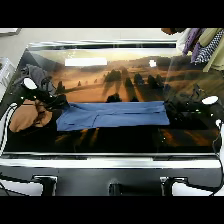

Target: Fold the clothes and pants, and hang the long-sleeved shirts on hangers.

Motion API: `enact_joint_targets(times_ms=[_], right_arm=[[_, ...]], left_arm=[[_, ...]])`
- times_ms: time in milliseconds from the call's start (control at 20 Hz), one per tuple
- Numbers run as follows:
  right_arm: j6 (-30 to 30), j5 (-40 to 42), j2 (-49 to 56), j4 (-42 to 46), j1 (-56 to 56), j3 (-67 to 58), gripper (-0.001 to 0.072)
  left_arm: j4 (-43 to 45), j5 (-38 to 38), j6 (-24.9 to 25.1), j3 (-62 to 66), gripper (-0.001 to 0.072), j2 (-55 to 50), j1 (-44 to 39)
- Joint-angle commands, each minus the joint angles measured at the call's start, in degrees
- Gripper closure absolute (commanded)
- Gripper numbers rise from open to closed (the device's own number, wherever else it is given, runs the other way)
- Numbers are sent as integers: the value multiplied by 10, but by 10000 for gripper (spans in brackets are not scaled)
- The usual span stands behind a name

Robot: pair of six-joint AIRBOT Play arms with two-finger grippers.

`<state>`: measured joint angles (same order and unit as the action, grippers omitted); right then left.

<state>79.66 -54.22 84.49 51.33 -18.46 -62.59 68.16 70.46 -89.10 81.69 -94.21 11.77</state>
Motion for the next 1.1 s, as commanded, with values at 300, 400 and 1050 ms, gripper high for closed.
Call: enact_joint_targets(times_ms=[300, 400, 1050], right_arm=[[41, -65, 72, 96, 0, -51, 132], [28, -61, 80, 88, 0, -51, 131], [-49, -92, 140, -53, 1, -54, 231]], left_arm=[[0, 32, 0, 44, 295, 40, -1], [0, 35, 0, 44, 296, 40, -1], [0, 35, 2, 44, 296, 39, -1]])
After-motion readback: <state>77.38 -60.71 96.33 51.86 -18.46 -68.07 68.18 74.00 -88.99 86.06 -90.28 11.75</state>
